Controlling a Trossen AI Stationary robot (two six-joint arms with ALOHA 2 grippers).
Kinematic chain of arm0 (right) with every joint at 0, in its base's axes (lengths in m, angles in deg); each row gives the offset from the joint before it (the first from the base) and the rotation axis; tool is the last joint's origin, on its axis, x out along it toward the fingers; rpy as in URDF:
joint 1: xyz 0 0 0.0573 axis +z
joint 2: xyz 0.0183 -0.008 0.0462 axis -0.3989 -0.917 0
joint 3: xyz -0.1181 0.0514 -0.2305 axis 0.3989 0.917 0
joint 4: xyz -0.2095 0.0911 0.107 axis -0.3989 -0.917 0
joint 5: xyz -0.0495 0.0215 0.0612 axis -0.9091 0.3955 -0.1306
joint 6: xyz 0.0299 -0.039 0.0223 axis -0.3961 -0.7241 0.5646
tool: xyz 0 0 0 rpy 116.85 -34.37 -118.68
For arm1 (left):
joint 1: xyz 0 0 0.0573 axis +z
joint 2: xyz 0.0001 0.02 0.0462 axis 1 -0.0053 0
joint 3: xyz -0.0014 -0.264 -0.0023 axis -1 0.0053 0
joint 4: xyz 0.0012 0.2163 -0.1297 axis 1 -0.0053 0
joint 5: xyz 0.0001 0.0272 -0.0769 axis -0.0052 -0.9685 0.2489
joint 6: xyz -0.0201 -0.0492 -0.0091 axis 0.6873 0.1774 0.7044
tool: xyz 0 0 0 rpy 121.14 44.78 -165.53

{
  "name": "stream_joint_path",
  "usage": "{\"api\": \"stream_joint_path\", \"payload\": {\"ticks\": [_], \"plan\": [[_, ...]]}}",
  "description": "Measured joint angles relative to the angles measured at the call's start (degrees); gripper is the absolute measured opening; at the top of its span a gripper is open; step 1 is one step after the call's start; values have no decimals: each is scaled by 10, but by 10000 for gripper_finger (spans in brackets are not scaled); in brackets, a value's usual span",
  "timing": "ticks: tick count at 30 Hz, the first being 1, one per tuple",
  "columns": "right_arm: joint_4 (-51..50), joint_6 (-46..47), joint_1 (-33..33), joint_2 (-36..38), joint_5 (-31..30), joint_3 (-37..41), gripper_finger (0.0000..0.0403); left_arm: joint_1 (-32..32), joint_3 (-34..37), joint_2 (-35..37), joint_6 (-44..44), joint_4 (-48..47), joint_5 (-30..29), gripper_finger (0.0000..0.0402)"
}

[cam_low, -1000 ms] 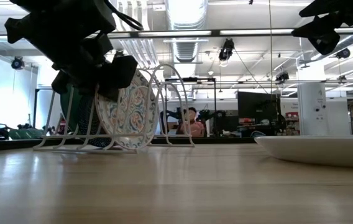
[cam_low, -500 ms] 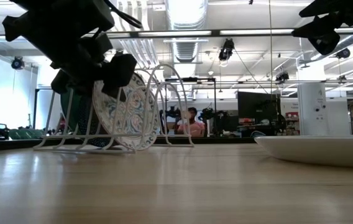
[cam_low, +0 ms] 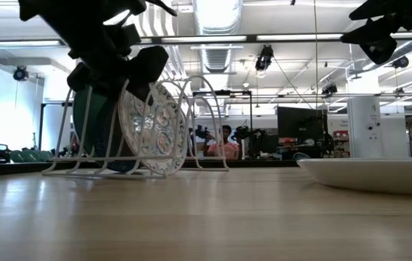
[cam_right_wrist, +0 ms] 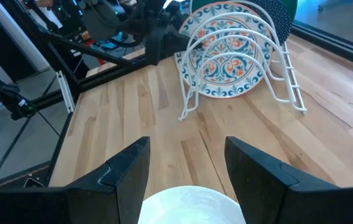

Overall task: Sort dishes
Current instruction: Put the blue orange patterned plate in the dish rack

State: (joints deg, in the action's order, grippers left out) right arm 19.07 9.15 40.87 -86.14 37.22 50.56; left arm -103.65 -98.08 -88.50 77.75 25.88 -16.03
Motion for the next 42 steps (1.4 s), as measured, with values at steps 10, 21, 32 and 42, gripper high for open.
{"api": "stream_joint_path", "payload": {"ticks": [10, 21, 32, 42], "plan": [[0, 0, 0, 0, 0, 0, 199, 0, -6, 0, 20, -12, 6, 182], [0, 0, 0, 0, 0, 0, 199, 0, -9, 0, 26, -20, 4, 213], [0, 0, 0, 0, 0, 0, 199, 0, -10, 0, 25, -22, 5, 237], [0, 0, 0, 0, 0, 0, 199, 0, -45, 0, 24, -71, 17, 226]]}}
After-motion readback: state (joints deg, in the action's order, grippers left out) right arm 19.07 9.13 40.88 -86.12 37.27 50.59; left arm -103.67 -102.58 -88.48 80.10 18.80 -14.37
